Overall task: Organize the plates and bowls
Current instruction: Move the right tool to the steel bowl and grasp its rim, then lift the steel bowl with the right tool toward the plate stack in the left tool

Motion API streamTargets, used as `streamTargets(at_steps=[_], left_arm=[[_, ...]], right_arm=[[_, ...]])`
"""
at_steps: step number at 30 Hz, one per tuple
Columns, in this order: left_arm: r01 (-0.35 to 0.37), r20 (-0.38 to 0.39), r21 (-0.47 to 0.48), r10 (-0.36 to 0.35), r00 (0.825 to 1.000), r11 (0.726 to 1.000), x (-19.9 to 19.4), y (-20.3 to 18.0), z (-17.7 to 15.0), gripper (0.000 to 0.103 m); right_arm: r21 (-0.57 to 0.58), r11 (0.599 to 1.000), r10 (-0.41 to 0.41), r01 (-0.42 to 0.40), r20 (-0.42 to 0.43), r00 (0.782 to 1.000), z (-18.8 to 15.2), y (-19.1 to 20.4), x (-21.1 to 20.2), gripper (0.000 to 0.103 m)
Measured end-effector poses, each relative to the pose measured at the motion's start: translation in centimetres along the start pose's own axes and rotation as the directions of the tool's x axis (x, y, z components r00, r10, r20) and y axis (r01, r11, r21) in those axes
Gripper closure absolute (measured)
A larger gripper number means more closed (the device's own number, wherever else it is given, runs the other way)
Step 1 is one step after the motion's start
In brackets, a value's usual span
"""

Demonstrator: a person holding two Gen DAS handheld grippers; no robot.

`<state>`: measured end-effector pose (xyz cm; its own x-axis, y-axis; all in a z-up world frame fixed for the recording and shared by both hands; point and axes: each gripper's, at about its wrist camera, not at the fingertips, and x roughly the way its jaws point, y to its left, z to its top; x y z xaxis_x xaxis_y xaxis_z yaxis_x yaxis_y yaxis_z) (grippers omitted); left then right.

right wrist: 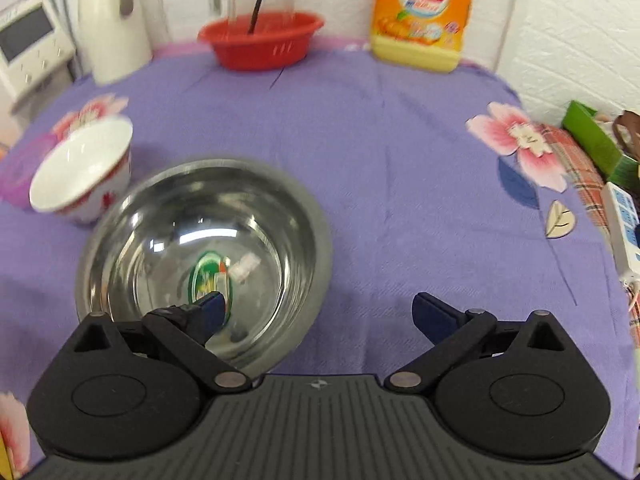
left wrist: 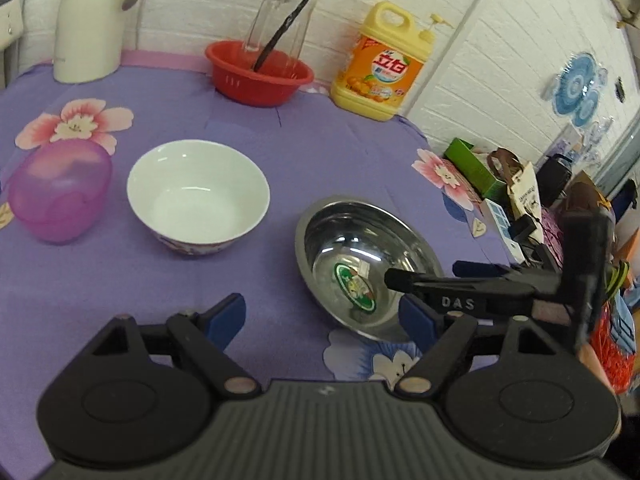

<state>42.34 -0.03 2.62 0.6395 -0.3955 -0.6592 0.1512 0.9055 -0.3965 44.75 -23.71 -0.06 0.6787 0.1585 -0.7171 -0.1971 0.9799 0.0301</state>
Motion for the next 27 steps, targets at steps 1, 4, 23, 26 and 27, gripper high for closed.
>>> streamTargets(at_steps=[1,4,23,26,27], left_arm=[[-0.010,-0.020,-0.021,0.010,1.000,1.000,1.3,0.0,0.4,0.022],[-0.057,-0.048,-0.045,0.054,0.997,0.997,4.0,0.1,1.1,0.022],[-0.096,-0.053,0.079,0.100,0.994,0.992,8.1,-2.6,0.9,0.071],[-0.066,-0.068,0.066,0.070,0.995,0.996,6.5,-2.5,0.1,0.072],[-0.062,-0.071,0.068,0.067,0.995,0.996,5.8,-2.6,-0.2,0.072]], right_arm=[[0.021,1.000,0.009,-0.010,0.024,1.000,-0.3,0.0,0.0,0.000],[0.048,0.999,0.022,-0.025,0.077,0.997,-1.4,0.4,0.7,0.000],[-0.060,0.997,0.054,-0.046,0.138,0.989,-2.4,2.7,1.2,0.004],[-0.055,0.996,0.071,-0.064,0.125,0.990,-2.9,3.0,0.3,0.006],[-0.059,0.996,0.074,-0.066,0.130,0.989,-3.1,3.3,-0.4,0.009]])
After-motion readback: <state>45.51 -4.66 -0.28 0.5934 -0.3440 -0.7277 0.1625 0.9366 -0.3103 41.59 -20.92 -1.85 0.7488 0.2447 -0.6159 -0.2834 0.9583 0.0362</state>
